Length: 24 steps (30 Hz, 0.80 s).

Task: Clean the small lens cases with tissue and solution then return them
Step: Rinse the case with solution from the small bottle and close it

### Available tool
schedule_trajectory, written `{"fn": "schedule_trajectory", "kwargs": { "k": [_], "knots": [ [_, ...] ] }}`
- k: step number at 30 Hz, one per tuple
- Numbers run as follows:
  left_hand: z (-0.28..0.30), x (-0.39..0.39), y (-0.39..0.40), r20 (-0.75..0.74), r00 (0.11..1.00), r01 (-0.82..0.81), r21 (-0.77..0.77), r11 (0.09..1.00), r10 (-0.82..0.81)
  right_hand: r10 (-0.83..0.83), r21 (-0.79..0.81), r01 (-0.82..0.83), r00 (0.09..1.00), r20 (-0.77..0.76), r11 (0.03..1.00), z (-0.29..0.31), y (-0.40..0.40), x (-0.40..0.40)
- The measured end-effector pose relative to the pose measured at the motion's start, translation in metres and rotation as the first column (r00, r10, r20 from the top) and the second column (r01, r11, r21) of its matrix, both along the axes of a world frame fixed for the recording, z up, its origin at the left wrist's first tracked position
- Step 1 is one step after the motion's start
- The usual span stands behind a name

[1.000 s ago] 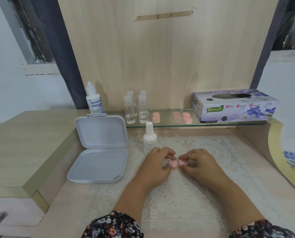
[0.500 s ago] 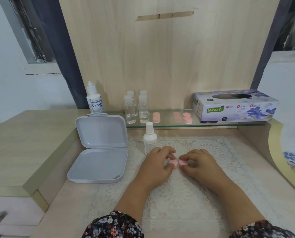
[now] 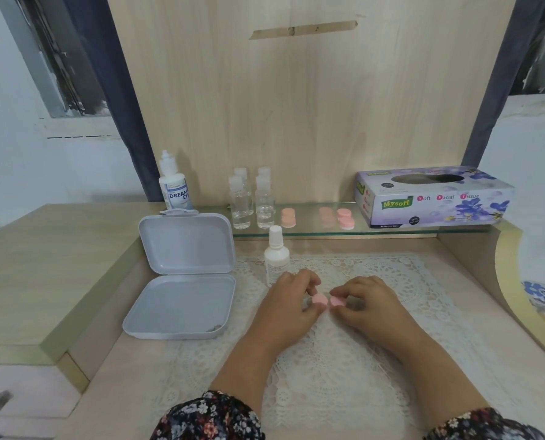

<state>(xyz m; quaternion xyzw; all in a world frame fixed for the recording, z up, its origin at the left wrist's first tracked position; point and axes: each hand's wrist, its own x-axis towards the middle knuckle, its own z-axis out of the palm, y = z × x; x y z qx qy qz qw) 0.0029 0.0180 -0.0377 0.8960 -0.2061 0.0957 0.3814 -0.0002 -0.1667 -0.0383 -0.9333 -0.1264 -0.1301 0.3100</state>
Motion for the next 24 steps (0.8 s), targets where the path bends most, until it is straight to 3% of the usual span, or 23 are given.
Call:
{"fn": "schedule_trajectory", "kwargs": {
  "k": [10, 19, 24],
  "knots": [
    [0.0004, 0.0003, -0.0004, 0.007, 1.0, 0.017, 0.05, 0.999, -0.018, -0.003, 0.003, 0.003, 1.0, -0.006, 1.0, -0.0003, 0.0003, 0.0008],
    [0.0036, 0.0017, -0.0012, 0.002, 0.994, -0.111, -0.029, 0.993, 0.111, -0.009, 0.027, 0.01, 1.0, -0.018, 1.0, -0.0005, 0.0006, 0.0001],
    [0.0012, 0.0057, 0.0008, 0.044, 0.977, -0.212, 0.084, 0.974, 0.209, -0.006, 0.02, 0.006, 1.0, -0.022, 1.0, -0.0002, 0.0001, -0.0001]
  ]
}}
